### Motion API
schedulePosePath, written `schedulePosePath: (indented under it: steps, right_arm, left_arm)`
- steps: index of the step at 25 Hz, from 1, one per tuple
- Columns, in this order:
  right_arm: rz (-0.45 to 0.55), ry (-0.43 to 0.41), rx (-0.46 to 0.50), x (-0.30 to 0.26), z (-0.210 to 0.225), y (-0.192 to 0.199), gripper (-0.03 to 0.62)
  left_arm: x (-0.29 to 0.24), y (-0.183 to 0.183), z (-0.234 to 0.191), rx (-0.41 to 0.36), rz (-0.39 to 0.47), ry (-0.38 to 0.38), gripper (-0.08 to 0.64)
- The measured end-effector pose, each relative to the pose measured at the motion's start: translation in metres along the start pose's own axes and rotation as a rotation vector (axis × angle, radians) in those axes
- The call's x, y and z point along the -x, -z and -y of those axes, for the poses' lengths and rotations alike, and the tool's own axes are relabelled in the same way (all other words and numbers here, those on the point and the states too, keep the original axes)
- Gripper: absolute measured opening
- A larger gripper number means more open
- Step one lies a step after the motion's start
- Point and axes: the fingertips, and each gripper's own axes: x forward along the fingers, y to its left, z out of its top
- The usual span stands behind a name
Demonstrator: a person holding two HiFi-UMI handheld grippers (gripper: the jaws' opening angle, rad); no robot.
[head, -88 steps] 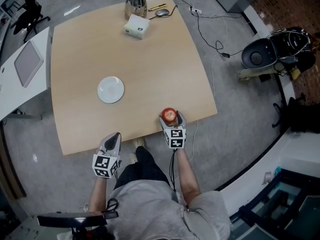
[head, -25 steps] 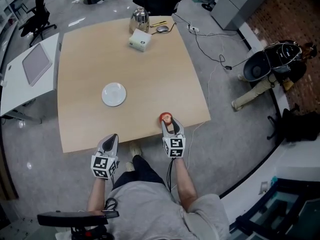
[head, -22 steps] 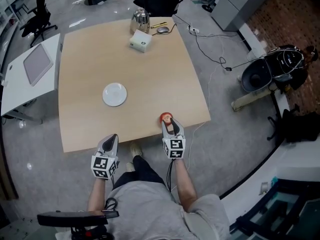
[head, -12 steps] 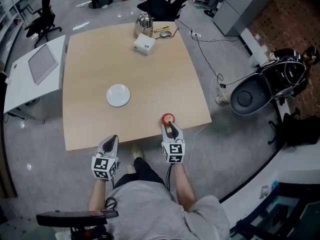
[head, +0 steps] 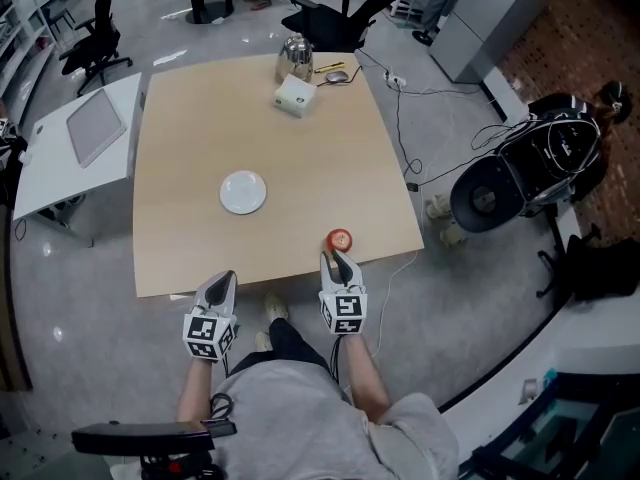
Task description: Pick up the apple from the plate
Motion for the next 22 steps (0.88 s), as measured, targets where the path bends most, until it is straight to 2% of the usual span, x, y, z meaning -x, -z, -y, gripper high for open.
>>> schedulePosePath:
  steps: [11,22]
  right_arm:
    - [0.007,-0.046,-0.003,0.008,-0.029,-0.011,0.058]
    - [0.027,-0.053,0.004,0.029,-0.044,-0.019,0.037]
  left_arm:
    - [0.011,-0.013,-0.006,-0.002,0.021,-0.016,0.02]
    - [0.028,-0.017,-0.002,0.007,0.05,-0.015,0.02]
